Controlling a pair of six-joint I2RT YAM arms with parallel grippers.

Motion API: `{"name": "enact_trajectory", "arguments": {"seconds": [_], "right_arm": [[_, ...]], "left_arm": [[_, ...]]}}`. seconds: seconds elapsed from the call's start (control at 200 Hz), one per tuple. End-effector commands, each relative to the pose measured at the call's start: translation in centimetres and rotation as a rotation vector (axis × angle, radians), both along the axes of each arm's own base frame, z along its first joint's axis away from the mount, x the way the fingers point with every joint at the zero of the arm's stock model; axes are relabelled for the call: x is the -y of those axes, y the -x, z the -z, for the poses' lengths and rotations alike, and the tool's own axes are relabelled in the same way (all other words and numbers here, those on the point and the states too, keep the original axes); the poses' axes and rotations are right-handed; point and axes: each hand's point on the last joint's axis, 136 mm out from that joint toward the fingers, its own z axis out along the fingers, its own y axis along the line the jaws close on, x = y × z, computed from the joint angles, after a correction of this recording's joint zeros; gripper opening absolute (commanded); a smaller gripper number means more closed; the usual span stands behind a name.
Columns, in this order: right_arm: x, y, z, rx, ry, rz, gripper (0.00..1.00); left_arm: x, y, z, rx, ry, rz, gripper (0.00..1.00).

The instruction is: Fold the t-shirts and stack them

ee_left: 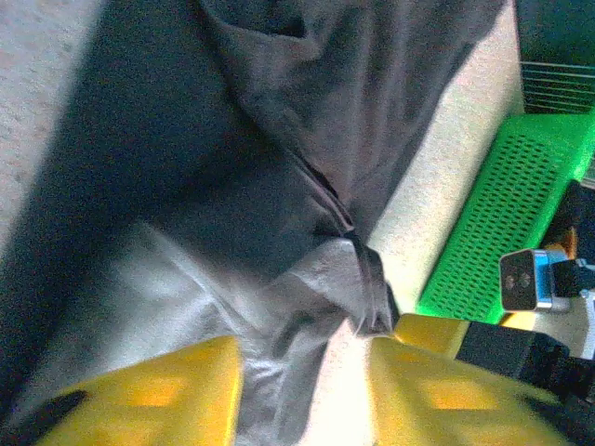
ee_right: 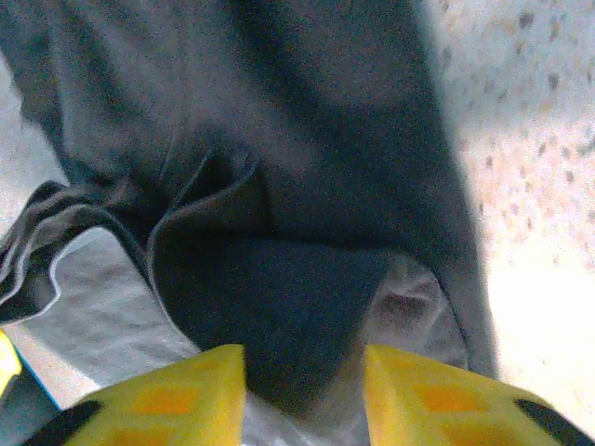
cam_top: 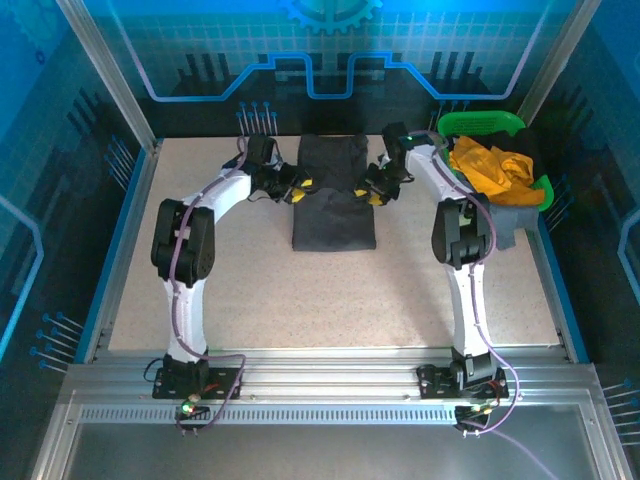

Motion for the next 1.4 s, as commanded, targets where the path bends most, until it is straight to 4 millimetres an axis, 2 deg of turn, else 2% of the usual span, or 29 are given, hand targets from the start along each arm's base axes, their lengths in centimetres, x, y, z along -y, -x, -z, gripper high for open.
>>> {"name": "enact_trajectory", "arguments": {"seconds": [0.0, 0.055, 0.065, 0.07, 0.085, 0.155, 0.255, 0.285, 0.4, 0.505, 0.635, 0.725, 0.78, 0.845, 0.945, 1.015, 1.095, 1.225, 1.396], "right_arm": [[1.9, -0.1, -1.6, 0.012, 0.010, 0.003, 0.52], [2.6, 0.2, -2.7, 0.040, 0.031, 0.005, 0.55], [2.7, 0.3, -2.6, 0.039, 0.037, 0.004, 0.55], [2.7, 0.4, -2.5, 0.036, 0.040, 0.003, 0.55], [3.0, 0.5, -3.5, 0.058, 0.045, 0.004, 0.56], [3.5, 2.4, -4.1, 0.060, 0.077, 0.001, 0.57], [3.2, 5.8, -3.6, 0.056, 0.063, 0.015, 0.57], [2.8, 7.1, -2.8, 0.041, 0.051, 0.011, 0.57], [0.9, 10.6, -0.6, -0.006, -0.012, -0.017, 0.57], [0.2, 12.0, 1.4, -0.058, -0.023, -0.027, 0.58], [0.5, 11.9, 3.7, -0.113, -0.001, -0.043, 0.58], [0.3, 11.7, 5.1, -0.149, 0.006, -0.045, 0.57], [0.0, 11.3, 5.6, -0.159, -0.002, -0.042, 0.53], [-0.1, 11.2, 6.3, -0.181, 0.003, -0.030, 0.42], [-0.1, 10.8, 6.4, -0.176, 0.009, -0.003, 0.21], [0.1, 10.7, 6.0, -0.153, 0.022, 0.012, 0.08], [0.5, 11.2, 5.1, -0.141, 0.034, 0.031, 0.00], [1.4, 13.8, 4.1, -0.162, 0.045, 0.065, 0.00], [1.4, 18.5, 4.0, -0.201, 0.017, 0.053, 0.00]], "left_arm": [[-0.6, -0.1, -1.7, 0.065, -0.023, 0.016, 0.56], [-1.3, 1.3, -1.6, 0.057, -0.049, 0.001, 0.57], [-1.4, 1.6, -1.1, 0.044, -0.054, -0.002, 0.57], [-1.5, 1.8, -1.5, 0.051, -0.056, -0.005, 0.57], [-1.7, 2.4, -1.3, 0.042, -0.062, -0.013, 0.56], [-2.4, 5.2, -1.1, 0.021, -0.060, -0.060, 0.55], [-3.2, 9.7, 0.6, -0.064, -0.046, -0.120, 0.52], [-3.1, 10.8, 1.3, -0.095, -0.030, -0.136, 0.51], [-1.8, 13.4, 3.6, -0.199, 0.035, -0.174, 0.52], [-1.2, 13.3, 5.3, -0.242, 0.068, -0.229, 0.54], [-0.6, 12.6, 7.0, -0.293, 0.098, -0.287, 0.54], [0.1, 12.2, 7.4, -0.302, 0.097, -0.284, 0.53], [0.5, 11.9, 7.5, -0.304, 0.094, -0.277, 0.52], [0.7, 11.5, 7.6, -0.300, 0.087, -0.276, 0.49], [0.7, 10.8, 7.9, -0.286, 0.074, -0.280, 0.38], [0.8, 10.1, 7.7, -0.265, 0.073, -0.277, 0.19], [0.8, 9.9, 7.4, -0.249, 0.064, -0.265, 0.02], [0.4, 11.7, 6.7, -0.255, 0.022, -0.226, 0.00], [0.4, 17.1, 6.6, -0.320, -0.005, -0.120, 0.00]]}}
